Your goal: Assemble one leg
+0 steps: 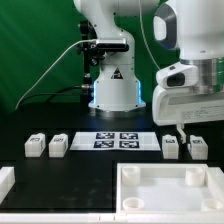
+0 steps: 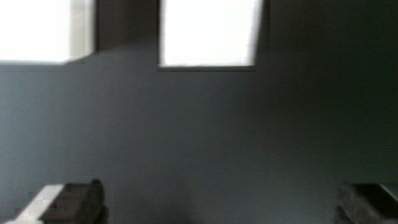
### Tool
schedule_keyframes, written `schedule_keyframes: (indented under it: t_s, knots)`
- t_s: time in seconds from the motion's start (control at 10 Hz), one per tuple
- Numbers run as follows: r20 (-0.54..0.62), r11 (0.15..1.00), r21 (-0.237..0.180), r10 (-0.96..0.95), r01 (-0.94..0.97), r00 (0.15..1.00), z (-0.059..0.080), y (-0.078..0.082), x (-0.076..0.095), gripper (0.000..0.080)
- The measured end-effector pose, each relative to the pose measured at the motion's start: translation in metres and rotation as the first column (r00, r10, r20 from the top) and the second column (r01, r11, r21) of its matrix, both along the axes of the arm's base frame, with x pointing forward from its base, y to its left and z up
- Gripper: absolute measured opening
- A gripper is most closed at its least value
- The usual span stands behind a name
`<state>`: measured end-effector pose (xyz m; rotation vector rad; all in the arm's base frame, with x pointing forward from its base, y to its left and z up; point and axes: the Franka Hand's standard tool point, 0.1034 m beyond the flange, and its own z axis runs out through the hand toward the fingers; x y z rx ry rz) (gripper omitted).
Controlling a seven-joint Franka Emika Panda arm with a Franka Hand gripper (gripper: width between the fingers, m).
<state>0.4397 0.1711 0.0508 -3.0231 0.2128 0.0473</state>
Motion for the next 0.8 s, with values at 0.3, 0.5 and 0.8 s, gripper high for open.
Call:
schedule_keyframes:
  t_s: [0.3,0.5,0.8]
  knots:
    - [-0.022,1.000,-0.002,0.007,-0.007,1.000,-0.001,-0.002,0.000,0.0649]
    - [-0.201,1.000,-0.007,0.026,-0.028,0.979,-0.001,-0.009,-0.013,0.0649]
    - [-0.513,0.999,0.018,0.051,-0.048,0.857,-0.004,-0.008,-0.021,0.0649]
